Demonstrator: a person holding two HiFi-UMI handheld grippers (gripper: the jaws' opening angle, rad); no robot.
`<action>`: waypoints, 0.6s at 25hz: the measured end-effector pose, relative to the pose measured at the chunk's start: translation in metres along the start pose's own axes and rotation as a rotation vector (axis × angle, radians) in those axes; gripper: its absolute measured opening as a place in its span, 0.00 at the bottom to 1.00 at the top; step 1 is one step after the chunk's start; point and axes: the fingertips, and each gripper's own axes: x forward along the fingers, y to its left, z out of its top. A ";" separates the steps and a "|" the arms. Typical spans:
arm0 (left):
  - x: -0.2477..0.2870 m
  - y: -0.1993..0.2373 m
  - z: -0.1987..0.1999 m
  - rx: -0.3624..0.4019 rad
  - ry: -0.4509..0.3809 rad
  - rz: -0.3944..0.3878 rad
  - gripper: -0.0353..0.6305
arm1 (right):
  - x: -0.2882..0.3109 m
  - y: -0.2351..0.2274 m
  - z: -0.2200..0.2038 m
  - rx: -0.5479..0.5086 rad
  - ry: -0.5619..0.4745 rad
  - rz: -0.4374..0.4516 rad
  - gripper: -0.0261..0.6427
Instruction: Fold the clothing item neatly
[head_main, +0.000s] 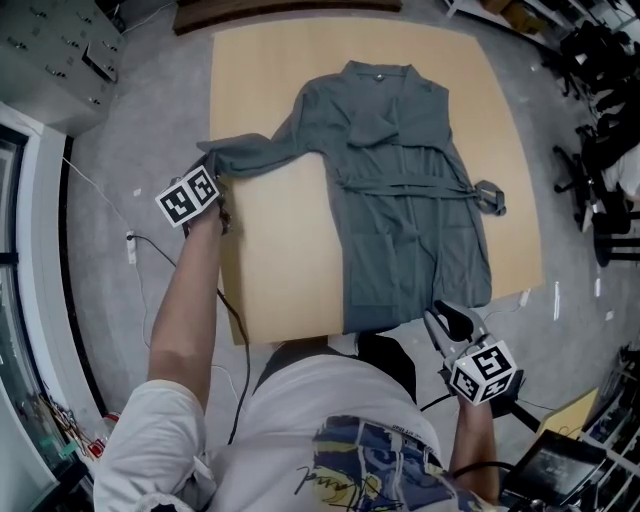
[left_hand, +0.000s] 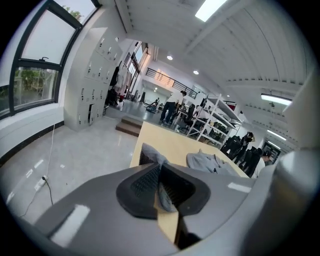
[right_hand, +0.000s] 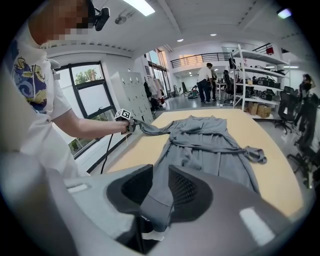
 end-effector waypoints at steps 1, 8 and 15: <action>-0.002 -0.005 0.006 0.004 -0.018 -0.009 0.09 | 0.001 -0.003 0.000 -0.005 -0.002 0.006 0.19; -0.016 -0.050 0.049 0.011 -0.136 -0.047 0.09 | 0.001 -0.029 0.012 -0.052 -0.041 0.072 0.19; -0.023 -0.111 0.081 0.040 -0.199 -0.039 0.09 | -0.013 -0.083 0.021 -0.073 -0.063 0.128 0.19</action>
